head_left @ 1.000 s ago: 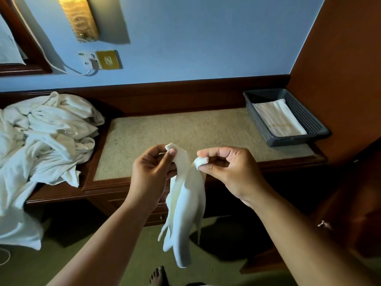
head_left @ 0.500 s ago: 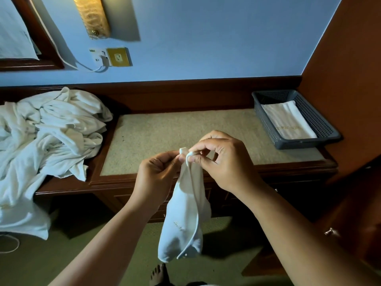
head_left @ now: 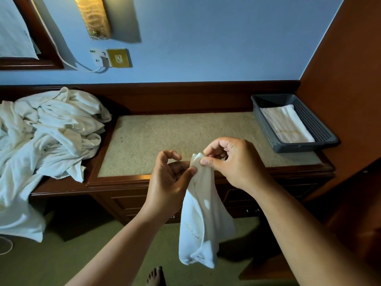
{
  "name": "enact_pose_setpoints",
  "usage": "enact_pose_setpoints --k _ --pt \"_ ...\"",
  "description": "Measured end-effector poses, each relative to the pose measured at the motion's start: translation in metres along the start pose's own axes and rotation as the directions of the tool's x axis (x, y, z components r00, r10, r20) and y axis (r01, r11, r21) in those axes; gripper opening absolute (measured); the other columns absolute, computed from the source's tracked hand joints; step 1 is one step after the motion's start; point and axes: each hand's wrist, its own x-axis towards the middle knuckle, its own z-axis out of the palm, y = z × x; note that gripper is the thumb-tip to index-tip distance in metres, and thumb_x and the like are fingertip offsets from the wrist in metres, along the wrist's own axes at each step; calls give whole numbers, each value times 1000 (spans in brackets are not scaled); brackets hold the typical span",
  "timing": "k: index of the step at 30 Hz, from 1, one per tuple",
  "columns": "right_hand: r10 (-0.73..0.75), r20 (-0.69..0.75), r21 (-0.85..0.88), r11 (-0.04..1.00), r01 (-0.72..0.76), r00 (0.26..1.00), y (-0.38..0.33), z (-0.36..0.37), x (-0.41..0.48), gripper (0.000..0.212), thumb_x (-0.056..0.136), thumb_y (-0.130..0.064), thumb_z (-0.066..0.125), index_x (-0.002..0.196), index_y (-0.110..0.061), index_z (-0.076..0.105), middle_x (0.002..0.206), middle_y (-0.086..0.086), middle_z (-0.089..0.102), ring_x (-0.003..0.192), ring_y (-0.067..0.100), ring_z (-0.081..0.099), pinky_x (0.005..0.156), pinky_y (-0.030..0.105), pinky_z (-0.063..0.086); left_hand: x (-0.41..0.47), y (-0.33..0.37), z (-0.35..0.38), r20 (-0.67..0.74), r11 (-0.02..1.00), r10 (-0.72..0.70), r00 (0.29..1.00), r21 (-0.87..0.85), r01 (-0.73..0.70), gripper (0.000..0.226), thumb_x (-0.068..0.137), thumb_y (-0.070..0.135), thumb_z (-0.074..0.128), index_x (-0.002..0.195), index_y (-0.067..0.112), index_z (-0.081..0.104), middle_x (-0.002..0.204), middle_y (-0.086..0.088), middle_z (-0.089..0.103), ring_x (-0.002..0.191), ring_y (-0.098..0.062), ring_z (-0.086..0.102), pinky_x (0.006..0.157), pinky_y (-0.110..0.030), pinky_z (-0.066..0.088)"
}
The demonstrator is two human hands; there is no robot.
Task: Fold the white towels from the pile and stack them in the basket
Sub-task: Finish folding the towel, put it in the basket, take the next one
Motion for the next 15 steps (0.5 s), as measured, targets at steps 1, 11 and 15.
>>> enact_pose_setpoints --k 1,11,15 --pt "4 17 -5 1000 -3 1000 2 -2 0 18 74 -22 88 85 -25 75 75 -12 70 76 2 66 66 9 46 0 0 1 3 1000 12 1000 21 -12 31 93 -8 60 106 11 39 96 -24 73 87 -34 72 77 -43 57" --pt "96 337 -169 985 -40 936 7 -24 -4 29 92 -33 71 119 -42 68 96 -13 72 78 11 68 75 38 58 10 2 1 172 912 81 982 385 -143 28 91 5 70 94 15 44 95 -12 74 90 -26 72 79 -47 57" --pt "45 355 -151 988 10 934 6 -31 -6 14 93 -25 70 107 -26 71 67 -35 59 59 -8 57 51 10 40 9 7 4 199 885 95 975 431 -174 27 91 1 70 89 10 44 95 -10 75 90 -27 72 81 -50 56"
